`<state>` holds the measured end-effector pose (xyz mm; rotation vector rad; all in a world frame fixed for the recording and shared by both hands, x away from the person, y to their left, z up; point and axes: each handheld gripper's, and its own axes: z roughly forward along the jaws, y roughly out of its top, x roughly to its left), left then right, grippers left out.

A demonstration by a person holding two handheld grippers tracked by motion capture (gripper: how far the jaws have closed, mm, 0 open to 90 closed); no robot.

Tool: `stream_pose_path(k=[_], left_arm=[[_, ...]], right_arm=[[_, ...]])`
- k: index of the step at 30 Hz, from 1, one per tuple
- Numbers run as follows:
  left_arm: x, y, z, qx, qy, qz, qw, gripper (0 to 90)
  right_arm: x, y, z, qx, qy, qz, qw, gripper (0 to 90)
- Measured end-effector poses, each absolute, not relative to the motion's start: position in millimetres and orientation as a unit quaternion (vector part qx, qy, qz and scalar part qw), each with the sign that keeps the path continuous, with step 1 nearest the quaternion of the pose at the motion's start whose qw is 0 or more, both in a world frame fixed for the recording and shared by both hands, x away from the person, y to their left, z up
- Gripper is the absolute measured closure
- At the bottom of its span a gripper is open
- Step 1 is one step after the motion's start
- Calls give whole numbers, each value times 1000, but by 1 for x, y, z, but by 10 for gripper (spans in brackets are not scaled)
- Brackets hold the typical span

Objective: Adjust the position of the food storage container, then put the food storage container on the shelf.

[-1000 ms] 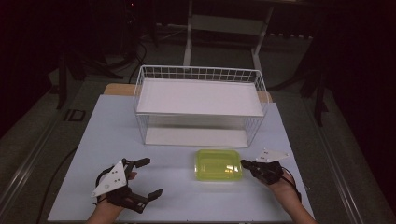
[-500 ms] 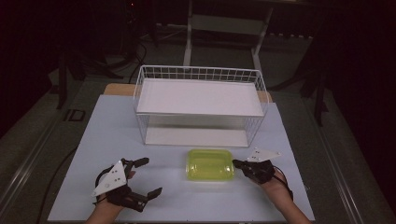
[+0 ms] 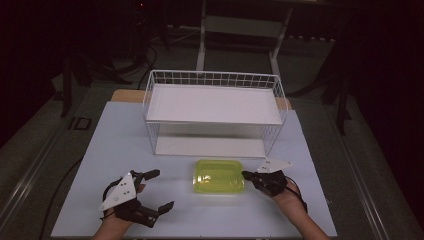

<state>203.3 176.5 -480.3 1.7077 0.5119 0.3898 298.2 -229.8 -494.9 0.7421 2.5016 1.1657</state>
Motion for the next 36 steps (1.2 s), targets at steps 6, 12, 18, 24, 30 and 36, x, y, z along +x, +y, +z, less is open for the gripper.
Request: stream_pose_path(k=[6,12,18,24,30,36], left_arm=[[204,176,-481,741,222,165,612,17],[204,175,-482,741,221,162,614,17],[203,176,-481,731,229,159,623,16],[204,176,-482,728,238,141,627,16],[208,174,-482,733,254,133,617,17],[213,163,-475,752,275,126,586,17]], right_arm=[[298,-223,-495,254,867,406,140,900],[302,-217,-496,246,867,409,141,900],[300,-217,-493,242,867,410,146,817],[288,-225,-481,253,850,437,150,544],[280,-232,-474,294,823,466,137,200],[271,-233,-466,295,816,468,167,144]])
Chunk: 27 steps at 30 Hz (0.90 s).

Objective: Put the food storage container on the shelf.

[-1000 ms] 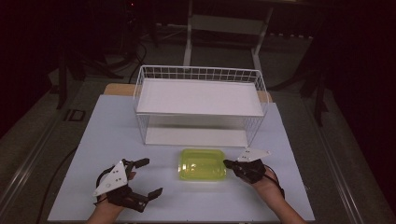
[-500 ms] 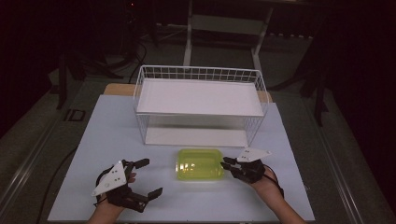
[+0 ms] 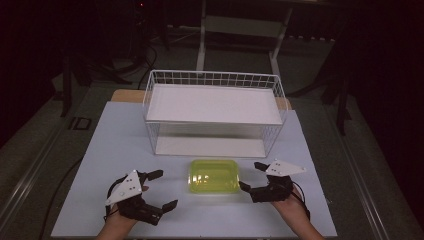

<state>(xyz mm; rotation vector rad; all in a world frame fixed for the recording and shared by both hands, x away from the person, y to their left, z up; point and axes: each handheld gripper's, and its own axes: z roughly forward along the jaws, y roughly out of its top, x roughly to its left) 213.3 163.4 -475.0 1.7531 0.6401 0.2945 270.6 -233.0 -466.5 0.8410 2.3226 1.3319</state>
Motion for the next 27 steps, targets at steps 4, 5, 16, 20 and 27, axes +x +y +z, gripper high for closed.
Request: stream_pose_path(k=[4,5,16,20,27], left_arm=[[222,159,-471,756,293,110,575,17],[224,157,-470,758,295,109,571,17],[257,140,-465,785,348,68,509,17],[265,135,-471,781,362,56,505,27],[285,120,-494,762,425,12,488,137]], right_arm=[[271,-234,-461,284,815,476,167,214],[271,-234,-459,295,816,471,160,202],[281,-230,-457,331,818,451,133,114],[281,-229,-461,339,812,454,138,114],[292,-222,-475,390,807,439,64,170]])
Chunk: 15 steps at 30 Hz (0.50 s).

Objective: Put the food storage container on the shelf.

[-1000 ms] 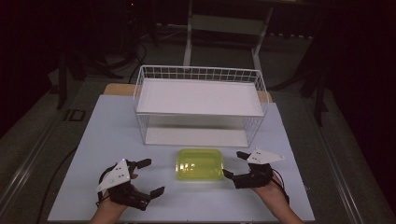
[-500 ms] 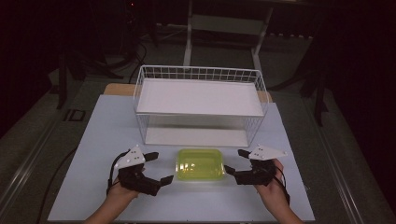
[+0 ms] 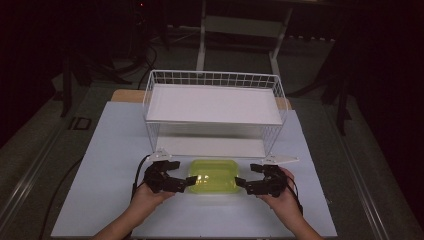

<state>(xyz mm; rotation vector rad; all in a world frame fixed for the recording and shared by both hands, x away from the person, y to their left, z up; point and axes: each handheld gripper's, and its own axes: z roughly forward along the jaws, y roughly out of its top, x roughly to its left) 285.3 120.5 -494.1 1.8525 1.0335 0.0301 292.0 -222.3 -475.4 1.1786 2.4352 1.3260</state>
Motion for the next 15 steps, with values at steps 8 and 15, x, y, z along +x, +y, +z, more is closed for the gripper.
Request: stream_pose_path(k=[8,15], left_arm=[[294,120,-514,748,465,-31,472,293],[297,117,-522,748,465,-56,470,518]], right_arm=[[297,-219,-488,425,803,417,28,309],[302,-213,-496,436,809,394,5,412]])
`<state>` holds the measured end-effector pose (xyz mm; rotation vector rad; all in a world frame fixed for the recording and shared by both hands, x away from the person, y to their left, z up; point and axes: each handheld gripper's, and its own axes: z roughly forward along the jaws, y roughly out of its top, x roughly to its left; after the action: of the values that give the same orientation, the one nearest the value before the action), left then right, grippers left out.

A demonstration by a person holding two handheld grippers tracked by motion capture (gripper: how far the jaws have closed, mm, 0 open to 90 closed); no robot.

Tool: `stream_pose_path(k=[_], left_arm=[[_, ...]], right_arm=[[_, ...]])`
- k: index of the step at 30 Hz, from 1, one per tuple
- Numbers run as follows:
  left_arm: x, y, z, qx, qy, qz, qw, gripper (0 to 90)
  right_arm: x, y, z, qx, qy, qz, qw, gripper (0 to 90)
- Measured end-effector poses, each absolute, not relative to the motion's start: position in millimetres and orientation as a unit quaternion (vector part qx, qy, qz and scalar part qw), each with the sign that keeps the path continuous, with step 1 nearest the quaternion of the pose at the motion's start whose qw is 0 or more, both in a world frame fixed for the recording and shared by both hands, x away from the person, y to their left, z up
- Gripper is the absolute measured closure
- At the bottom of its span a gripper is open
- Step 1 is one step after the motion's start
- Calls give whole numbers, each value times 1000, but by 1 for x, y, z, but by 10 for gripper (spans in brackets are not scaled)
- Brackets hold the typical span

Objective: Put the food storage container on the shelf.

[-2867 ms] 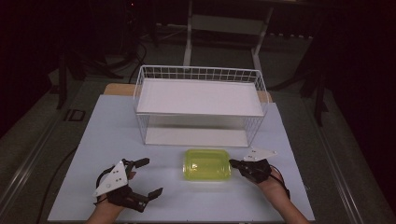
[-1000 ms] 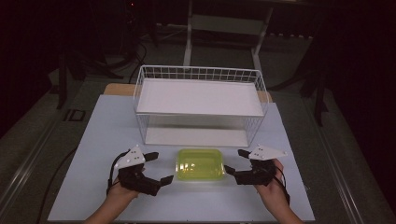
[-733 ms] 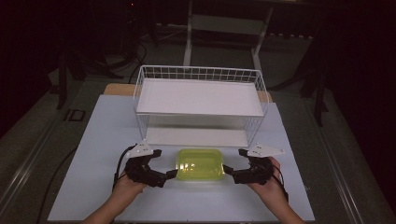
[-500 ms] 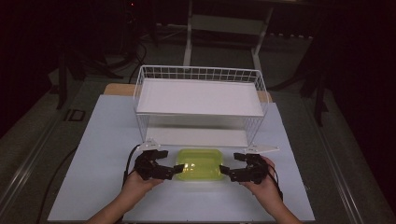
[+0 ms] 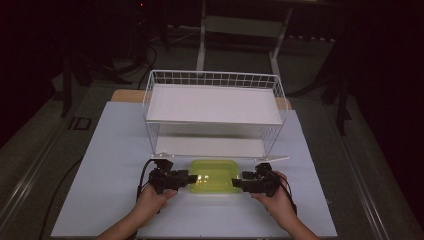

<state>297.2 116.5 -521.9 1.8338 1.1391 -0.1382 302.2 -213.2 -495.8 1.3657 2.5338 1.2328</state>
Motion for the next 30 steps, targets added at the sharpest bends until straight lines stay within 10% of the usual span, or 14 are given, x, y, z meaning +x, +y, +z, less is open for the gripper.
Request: stream_pose_path(k=[9,30], left_arm=[[293,116,-524,748,458,-62,475,660],[269,117,-510,758,442,-25,479,808]], right_arm=[[302,-213,-500,435,814,386,-17,635],[284,-215,-489,435,805,403,-18,796]])
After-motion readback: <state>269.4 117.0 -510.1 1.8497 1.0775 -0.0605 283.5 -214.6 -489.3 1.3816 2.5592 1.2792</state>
